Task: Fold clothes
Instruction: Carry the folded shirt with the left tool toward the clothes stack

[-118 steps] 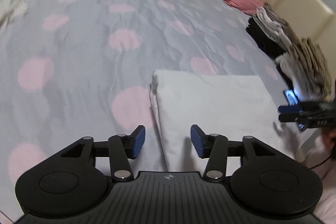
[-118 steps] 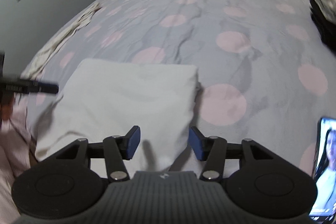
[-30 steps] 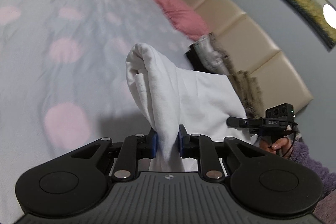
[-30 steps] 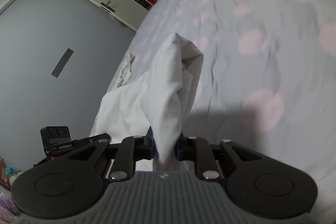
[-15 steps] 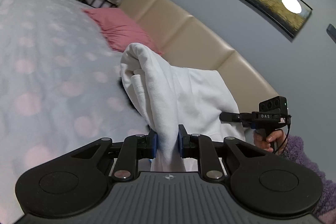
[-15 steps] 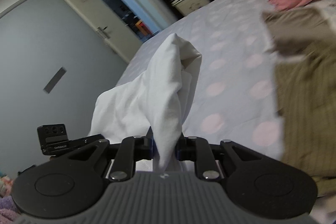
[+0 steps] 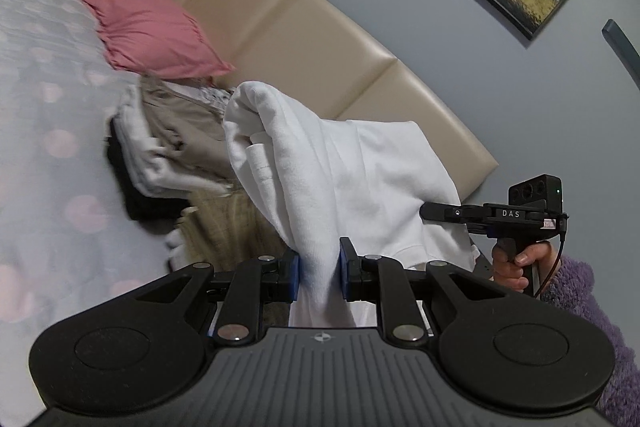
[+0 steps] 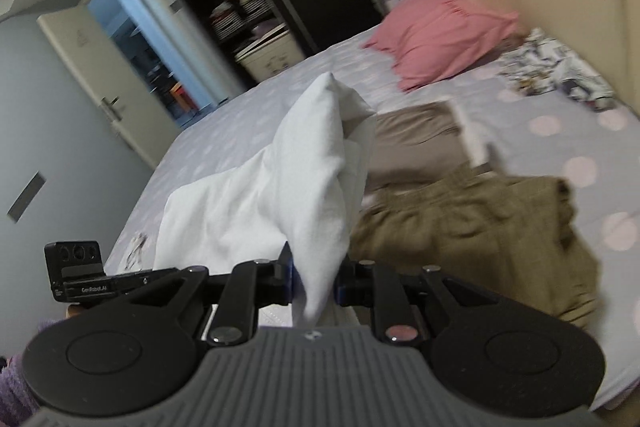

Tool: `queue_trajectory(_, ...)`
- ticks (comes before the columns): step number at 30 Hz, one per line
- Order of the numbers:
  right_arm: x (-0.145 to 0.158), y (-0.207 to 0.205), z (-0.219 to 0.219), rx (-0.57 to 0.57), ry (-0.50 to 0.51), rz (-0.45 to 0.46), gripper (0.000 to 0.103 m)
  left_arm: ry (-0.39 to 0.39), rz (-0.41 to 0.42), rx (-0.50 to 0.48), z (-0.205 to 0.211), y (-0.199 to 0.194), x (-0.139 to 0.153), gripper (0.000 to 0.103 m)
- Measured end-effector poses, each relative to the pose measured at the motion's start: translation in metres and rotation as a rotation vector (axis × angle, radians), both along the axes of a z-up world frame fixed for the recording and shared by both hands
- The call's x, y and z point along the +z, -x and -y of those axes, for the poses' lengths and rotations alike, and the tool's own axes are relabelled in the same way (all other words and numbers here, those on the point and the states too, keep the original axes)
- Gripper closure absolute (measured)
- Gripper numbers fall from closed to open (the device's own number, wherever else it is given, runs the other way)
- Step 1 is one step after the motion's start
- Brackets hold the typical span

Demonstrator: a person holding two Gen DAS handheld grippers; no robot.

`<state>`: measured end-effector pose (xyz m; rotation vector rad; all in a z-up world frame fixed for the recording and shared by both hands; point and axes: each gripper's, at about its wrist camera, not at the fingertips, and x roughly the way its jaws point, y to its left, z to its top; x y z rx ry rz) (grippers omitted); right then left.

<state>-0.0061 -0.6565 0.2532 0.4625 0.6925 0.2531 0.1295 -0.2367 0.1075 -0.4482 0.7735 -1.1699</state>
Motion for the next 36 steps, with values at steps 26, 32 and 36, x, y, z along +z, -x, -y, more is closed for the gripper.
queue_trajectory(26,-0.11,-0.095,0.127,-0.168,-0.062,-0.174,0.082,-0.101,-0.16,-0.025,0.114,-0.044,-0.066,0.087)
queue_trajectory(32,-0.148,-0.1,0.141,-0.219,-0.136,-0.201,0.081,-0.125,-0.197,-0.019,0.123,-0.053,-0.087,0.087)
queue_trajectory(36,-0.15,-0.094,0.139,-0.246,-0.135,-0.193,0.078,-0.133,-0.208,-0.009,0.123,-0.054,-0.09,0.086)
